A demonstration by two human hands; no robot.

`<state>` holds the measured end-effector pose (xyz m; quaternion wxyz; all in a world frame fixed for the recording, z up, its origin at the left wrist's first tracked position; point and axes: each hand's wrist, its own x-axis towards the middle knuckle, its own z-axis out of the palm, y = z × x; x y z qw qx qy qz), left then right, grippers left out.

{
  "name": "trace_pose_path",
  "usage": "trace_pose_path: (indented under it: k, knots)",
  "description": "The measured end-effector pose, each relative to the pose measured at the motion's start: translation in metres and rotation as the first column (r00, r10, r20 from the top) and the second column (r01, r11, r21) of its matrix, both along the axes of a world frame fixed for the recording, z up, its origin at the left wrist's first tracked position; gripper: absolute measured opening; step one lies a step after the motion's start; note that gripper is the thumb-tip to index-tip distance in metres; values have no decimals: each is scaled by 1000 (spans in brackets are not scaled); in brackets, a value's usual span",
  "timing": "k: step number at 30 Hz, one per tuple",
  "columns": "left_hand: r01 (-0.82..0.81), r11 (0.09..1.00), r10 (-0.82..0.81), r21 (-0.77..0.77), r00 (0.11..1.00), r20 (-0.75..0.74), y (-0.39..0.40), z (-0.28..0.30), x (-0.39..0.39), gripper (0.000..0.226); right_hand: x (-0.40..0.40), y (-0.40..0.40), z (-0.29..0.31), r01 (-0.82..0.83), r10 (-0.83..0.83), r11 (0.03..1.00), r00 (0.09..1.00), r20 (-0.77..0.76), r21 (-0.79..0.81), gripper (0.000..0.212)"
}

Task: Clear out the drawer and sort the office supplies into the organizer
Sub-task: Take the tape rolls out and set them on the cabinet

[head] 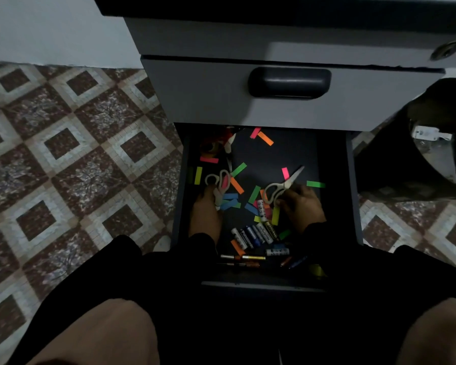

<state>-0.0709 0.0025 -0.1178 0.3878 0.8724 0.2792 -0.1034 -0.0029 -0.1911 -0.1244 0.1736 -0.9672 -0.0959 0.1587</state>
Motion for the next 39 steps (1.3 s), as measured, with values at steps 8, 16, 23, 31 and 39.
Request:
trace_pose_path:
  k: [8, 16, 23, 31, 39]
  knots:
    - [-117, 981, 110, -155, 993, -54, 2, 5, 7, 43, -1, 4, 4, 138, -138, 990, 987, -76, -5, 28]
    - [-102, 967, 81, -235, 992, -95, 3, 4, 11, 33, 9, 7, 4, 344, -333, 938, 925, -181, 34, 30]
    - [-36, 910, 4, -414, 997, -78, 5, 14, 13, 35, 18, 3, 16, 335, -317, 942, 910, -268, 25, 41]
    - [-40, 832, -90, -553, 974, -206, 9, 25, 6, 41, 15, 2, 39, 135, -146, 989, 954, -262, -61, 40]
    - [-46, 777, -26, -628, 994, -105, 7, 74, -5, 33, 2, -8, 82, 180, -170, 983, 963, -211, 30, 29]
